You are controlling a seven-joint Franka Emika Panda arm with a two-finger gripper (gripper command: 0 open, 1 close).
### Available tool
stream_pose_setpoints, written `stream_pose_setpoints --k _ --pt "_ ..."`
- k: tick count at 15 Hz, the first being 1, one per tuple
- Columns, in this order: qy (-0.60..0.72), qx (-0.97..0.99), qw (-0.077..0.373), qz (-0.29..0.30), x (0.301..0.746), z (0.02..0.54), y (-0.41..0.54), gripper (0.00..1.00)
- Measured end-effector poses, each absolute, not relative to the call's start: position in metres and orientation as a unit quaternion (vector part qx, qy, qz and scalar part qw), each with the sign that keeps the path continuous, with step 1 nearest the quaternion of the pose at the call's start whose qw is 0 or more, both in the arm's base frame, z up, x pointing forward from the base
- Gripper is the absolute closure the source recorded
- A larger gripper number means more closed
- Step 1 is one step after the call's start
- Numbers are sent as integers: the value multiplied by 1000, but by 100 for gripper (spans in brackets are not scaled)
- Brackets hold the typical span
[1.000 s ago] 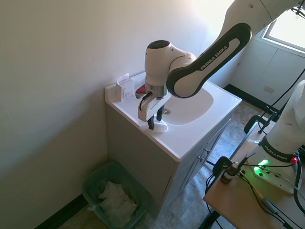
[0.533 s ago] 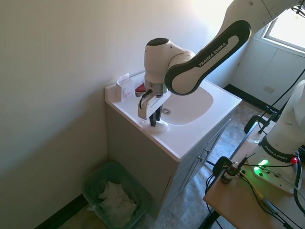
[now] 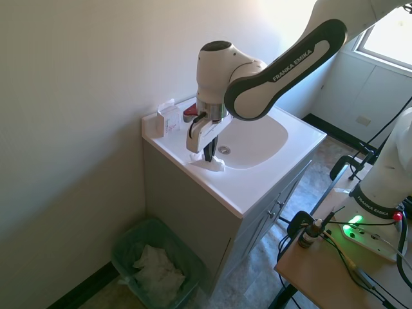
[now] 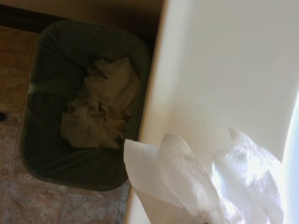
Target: Throw the tissue in the trash bin
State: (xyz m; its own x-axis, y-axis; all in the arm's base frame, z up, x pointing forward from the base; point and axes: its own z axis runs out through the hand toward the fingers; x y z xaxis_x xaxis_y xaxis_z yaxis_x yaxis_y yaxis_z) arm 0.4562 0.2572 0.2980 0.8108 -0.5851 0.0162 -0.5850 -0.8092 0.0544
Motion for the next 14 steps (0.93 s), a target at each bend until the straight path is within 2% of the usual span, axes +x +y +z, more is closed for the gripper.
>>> stream_pose_setpoints --k 3,6,9,14 --pt "-299 954 25 21 445 334 299 100" --pt "-285 957 27 43 436 338 358 100" --pt "-284 957 41 51 456 301 396 100" --pt "-295 952 77 17 499 196 421 100"
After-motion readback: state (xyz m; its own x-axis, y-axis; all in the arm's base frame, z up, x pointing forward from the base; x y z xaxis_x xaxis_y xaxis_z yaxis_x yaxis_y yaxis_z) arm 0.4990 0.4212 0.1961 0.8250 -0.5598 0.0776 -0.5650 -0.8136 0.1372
